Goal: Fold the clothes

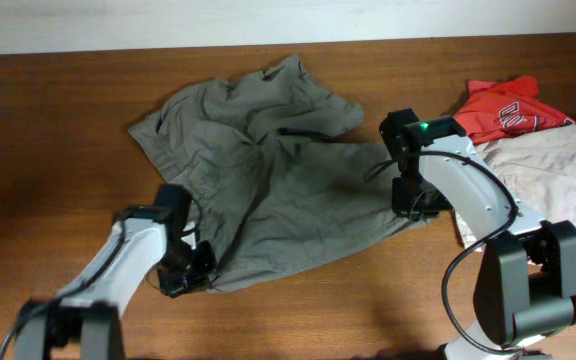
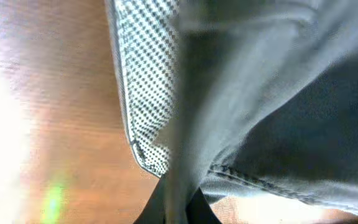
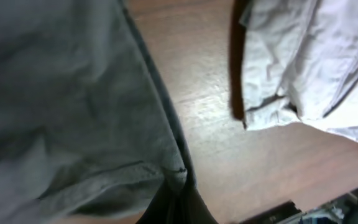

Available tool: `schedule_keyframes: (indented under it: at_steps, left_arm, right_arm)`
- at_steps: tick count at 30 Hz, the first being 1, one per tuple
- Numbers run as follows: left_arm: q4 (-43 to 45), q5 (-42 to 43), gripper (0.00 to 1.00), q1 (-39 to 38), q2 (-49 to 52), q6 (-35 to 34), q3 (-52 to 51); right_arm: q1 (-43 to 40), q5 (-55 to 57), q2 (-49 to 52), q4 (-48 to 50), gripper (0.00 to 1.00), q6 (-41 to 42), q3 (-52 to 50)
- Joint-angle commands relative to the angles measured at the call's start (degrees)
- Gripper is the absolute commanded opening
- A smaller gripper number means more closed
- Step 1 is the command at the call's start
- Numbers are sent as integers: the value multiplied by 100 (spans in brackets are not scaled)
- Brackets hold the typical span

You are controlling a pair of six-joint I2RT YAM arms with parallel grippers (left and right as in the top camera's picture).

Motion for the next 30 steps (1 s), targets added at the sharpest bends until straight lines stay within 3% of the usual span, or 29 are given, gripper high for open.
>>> schedule_keyframes:
  at_steps: [1,8,15,20,30]
  left_arm:
    - [-476,-232,1,442,-828,-7,142]
    - [-1364,-612,0,1132,-2441,247,632]
    - [-1572,-872,1,1134,-3077,533,1272]
    - [-1668,-1362,1,1134,-3080,1250,2267]
    - [-1851,-1292,1,1130,-3080,1606,3469]
  right_arm:
    - [-308,153,-74,-304,4,302,83]
    - [-365,-461,-76,-778,4,348,83]
    - [-50,-640,-472,-890,4,354,87]
    - [-33,-638,-1764,-876,4,352,302]
    - [-33,-553,-3998,-918,4,267,920]
